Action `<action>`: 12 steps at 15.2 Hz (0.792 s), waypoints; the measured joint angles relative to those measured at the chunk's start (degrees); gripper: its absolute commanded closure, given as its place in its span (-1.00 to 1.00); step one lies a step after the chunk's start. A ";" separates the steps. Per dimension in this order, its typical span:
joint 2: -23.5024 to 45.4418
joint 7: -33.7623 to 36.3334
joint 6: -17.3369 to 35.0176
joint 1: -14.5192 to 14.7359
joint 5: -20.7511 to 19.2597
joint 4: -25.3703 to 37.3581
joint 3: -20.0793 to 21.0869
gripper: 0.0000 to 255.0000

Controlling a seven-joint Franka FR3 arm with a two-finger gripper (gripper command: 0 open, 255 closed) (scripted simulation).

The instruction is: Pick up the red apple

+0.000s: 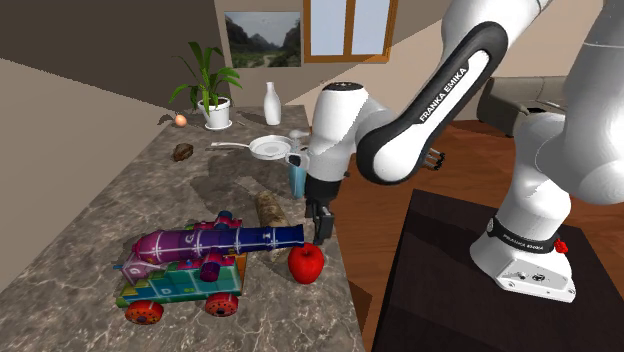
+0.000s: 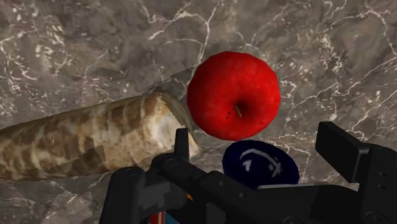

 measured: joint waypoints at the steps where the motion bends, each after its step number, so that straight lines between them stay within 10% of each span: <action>1: 1.19 -0.50 0.95 0.15 -0.09 0.49 0.17 -1.00; 9: 7.88 -0.57 7.77 0.62 -1.13 0.59 0.04 -1.00; 10: 8.15 -0.48 8.00 0.68 -1.20 0.63 0.01 1.00; 12: 8.36 -0.42 8.20 0.73 -1.27 0.67 -0.01 1.00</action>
